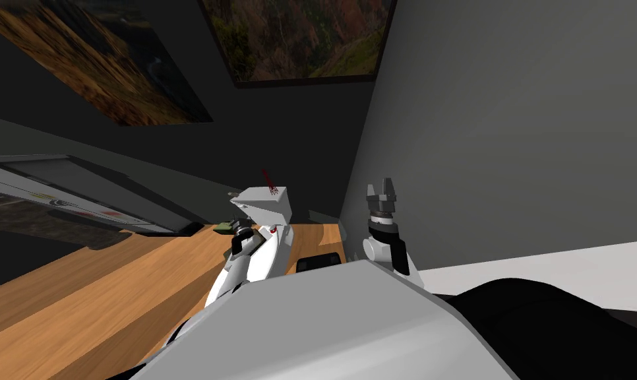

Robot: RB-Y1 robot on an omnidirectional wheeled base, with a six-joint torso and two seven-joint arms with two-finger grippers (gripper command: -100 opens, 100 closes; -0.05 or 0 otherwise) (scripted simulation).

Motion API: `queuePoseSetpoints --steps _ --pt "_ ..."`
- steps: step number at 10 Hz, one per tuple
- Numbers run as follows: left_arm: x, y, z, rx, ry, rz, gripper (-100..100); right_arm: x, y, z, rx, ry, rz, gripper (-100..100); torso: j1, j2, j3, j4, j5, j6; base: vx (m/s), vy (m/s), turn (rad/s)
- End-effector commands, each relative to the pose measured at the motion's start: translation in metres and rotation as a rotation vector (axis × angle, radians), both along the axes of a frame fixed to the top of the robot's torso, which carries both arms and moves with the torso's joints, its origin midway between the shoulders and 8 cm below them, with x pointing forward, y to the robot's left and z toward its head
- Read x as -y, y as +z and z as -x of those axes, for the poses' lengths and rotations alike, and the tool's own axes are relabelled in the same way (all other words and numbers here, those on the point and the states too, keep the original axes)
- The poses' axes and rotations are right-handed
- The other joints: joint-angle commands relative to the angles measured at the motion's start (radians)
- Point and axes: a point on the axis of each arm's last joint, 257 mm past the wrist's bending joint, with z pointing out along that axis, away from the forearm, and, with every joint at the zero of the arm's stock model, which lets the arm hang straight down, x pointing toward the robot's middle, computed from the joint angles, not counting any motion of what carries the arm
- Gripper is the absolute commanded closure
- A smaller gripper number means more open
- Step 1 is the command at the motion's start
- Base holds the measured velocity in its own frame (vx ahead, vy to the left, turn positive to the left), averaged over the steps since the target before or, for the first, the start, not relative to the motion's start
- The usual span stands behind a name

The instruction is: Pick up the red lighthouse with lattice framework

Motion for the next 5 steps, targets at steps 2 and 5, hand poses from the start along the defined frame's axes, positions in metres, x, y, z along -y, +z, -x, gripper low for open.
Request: queuePoseSetpoints --steps 2,5 --pt "0.001 -0.001 -0.014 0.037 0.021 0.066 -100 0.000 0.000 0.000 0.000 0.000 0.000 0 0.000 0.000 0.000 0.000 0.000 0.000 -0.038 -0.013 -0.020" --pt "0.001 -0.001 -0.028 0.107 0.067 0.172 -100 0.000 0.000 0.000 0.000 0.000 0.000 0 0.001 -0.001 -0.001 0.000 0.000 0.000 -0.012 -0.002 -0.012"
